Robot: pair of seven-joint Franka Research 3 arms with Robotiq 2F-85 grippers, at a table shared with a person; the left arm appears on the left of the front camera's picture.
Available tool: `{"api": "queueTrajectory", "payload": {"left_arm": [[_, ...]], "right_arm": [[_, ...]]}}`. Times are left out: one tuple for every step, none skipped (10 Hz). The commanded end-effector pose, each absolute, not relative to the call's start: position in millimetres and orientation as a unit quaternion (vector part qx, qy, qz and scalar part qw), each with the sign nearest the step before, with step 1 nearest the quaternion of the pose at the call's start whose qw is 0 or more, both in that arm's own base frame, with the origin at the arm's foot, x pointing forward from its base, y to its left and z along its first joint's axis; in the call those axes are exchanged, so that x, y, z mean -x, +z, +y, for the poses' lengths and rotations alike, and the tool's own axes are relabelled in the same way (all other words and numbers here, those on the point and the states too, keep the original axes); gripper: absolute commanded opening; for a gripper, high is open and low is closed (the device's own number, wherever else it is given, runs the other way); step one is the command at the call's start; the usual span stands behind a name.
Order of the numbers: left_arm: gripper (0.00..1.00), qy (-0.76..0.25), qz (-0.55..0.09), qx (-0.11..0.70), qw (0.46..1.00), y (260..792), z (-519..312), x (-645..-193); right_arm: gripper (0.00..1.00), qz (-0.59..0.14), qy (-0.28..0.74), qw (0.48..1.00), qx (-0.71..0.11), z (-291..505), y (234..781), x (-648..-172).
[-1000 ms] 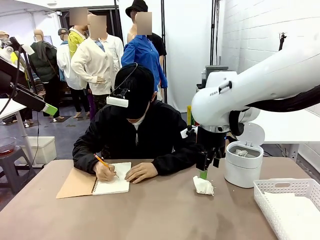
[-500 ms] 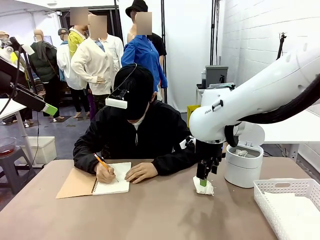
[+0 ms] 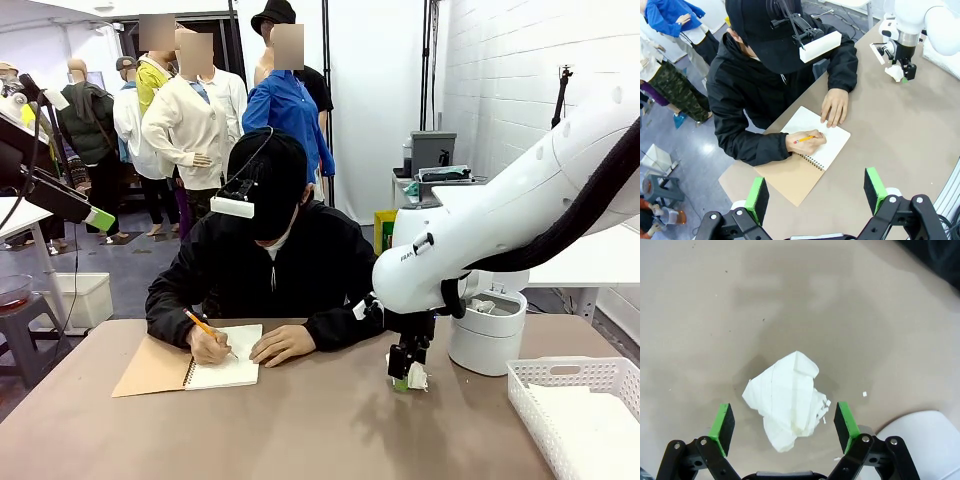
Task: Sort the paper based on its condition.
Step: If a person hands you a paper, place it in the Organizing basket , and if it's crumpled, put it in the Trash can.
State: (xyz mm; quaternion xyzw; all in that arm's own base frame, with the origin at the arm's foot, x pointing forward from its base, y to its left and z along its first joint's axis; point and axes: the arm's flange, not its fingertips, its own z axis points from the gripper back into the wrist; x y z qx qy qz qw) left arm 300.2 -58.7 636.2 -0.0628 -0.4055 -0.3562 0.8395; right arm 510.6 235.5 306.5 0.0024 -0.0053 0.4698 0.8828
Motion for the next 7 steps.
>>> {"api": "queueTrajectory", "payload": {"left_arm": [[1.0, -0.355, -0.405, 0.061, 0.84, 636.0, -58.4, -300.2], [1.0, -0.355, -0.405, 0.061, 0.84, 636.0, -58.4, -300.2], [1.0, -0.355, -0.405, 0.061, 0.84, 636.0, -58.4, -300.2], [1.0, -0.355, -0.405, 0.061, 0.84, 636.0, -58.4, -300.2], [1.0, -0.355, -0.405, 0.061, 0.84, 636.0, -58.4, -300.2], [1.0, -0.355, -0.405, 0.061, 0.84, 636.0, -58.4, -300.2], [1.0, -0.355, -0.405, 0.061, 0.84, 636.0, -58.4, -300.2]], "right_arm": [[1.0, -0.017, 0.476, 0.879, 0.008, 238.1, 300.5, -519.2], [1.0, -0.019, 0.481, 0.877, 0.006, 238.7, 297.8, -520.6], [0.96, -0.021, 0.493, 0.87, -0.001, 238.6, 296.5, -520.4], [0.76, -0.024, 0.499, 0.866, 0.001, 238.1, 296.5, -518.9], [0.56, -0.023, 0.5, 0.866, 0.003, 237.7, 297.6, -518.9], [0.36, -0.023, 0.498, 0.867, 0.001, 238.5, 297.7, -518.4], [0.16, -0.027, 0.491, 0.871, 0.011, 240.4, 299.5, -516.6]]}}
